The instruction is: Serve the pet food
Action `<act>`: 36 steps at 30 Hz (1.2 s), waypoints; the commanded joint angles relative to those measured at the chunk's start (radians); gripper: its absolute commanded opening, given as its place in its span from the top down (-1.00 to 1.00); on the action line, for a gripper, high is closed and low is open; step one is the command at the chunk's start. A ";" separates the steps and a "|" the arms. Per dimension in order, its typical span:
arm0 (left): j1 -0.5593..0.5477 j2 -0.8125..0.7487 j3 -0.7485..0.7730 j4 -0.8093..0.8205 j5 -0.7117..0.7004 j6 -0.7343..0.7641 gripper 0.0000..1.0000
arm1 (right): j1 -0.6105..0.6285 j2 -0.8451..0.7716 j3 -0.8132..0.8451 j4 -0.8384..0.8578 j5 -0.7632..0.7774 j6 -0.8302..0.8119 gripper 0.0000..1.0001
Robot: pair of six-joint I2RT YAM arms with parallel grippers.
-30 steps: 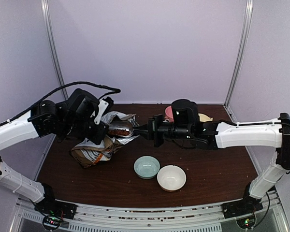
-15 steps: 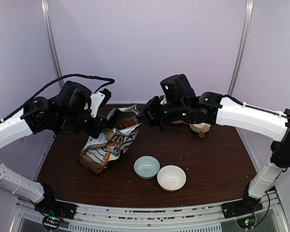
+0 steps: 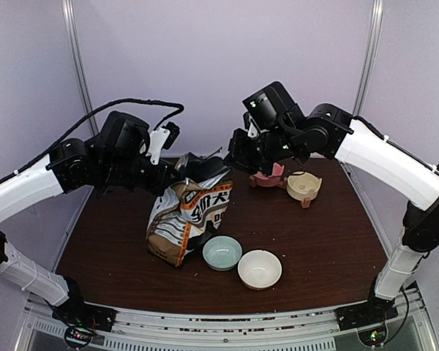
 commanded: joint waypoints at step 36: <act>0.066 -0.176 -0.094 0.562 0.536 -0.001 0.37 | -0.059 -0.392 -0.326 0.562 -0.589 0.106 1.00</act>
